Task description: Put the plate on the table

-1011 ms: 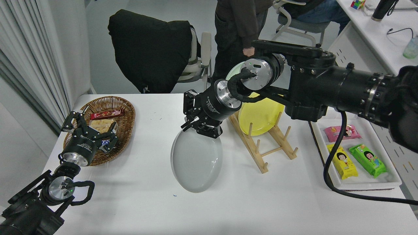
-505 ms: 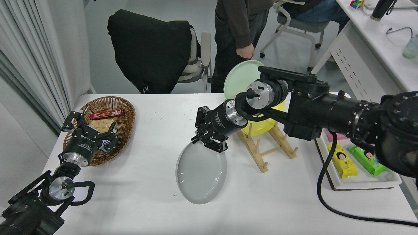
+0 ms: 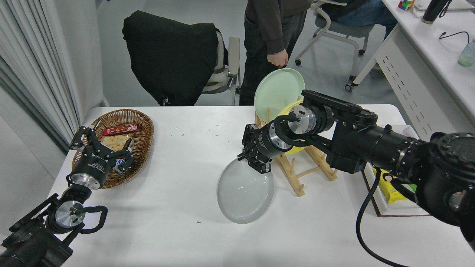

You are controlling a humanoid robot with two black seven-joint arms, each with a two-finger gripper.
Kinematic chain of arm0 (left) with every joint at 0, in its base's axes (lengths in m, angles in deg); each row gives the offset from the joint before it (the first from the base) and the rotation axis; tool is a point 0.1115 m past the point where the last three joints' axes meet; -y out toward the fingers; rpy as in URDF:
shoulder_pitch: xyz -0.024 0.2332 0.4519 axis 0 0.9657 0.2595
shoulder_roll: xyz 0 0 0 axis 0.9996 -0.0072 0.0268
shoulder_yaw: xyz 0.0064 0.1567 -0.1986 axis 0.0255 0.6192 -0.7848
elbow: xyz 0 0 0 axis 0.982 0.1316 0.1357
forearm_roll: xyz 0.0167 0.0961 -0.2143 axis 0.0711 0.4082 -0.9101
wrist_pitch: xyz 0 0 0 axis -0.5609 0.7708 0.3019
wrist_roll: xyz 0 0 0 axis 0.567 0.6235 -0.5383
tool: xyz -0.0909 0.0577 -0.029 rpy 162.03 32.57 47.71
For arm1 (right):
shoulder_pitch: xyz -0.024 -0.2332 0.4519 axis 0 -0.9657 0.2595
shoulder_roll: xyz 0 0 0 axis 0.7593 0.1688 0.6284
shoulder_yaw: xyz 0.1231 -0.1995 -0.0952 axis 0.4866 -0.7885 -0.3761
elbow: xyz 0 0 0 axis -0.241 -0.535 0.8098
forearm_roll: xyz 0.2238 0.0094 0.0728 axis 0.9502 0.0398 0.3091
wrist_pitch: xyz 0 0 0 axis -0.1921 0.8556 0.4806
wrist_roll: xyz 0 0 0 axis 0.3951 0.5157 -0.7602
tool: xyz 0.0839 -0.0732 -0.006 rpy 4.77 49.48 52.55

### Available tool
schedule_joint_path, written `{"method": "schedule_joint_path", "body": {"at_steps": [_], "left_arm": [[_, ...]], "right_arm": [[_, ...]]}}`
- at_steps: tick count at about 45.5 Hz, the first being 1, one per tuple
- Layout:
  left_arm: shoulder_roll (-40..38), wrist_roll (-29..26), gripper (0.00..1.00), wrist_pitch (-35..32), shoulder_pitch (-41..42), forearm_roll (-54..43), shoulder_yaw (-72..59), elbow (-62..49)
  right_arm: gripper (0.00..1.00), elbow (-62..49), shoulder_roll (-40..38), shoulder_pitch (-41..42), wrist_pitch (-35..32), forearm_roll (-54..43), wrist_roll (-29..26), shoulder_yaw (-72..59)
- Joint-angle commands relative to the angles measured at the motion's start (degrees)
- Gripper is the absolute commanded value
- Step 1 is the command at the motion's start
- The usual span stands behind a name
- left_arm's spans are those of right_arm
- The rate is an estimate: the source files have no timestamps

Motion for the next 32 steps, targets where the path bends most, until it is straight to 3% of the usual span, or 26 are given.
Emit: {"method": "schedule_joint_path", "body": {"at_steps": [1,9,17,22,32], "left_arm": [[0.0,0.0,0.98,0.1,0.0,0.0,0.0,0.0],[0.0,0.0,0.98,0.0,0.0,0.0,0.0,0.0],[0.0,0.0,0.98,0.0,0.0,0.0,0.0,0.0],[0.0,0.0,0.98,0.0,0.0,0.0,0.0,0.0],[0.0,0.0,0.98,0.1,0.0,0.0,0.0,0.0]], "right_arm": [[0.0,-0.4,0.0,-1.6,1.4,-3.1,0.1,3.1],[0.0,0.2,0.0,-1.7,4.4,-1.8,0.4,3.4],[0.0,0.6,0.0,-2.5,5.2,15.9,7.5,4.1],[0.0,0.9,0.0,-3.5,5.8,17.5,7.7,4.1],[0.0,0.8,0.0,-5.0,14.4,22.0,7.7,4.3]]}}
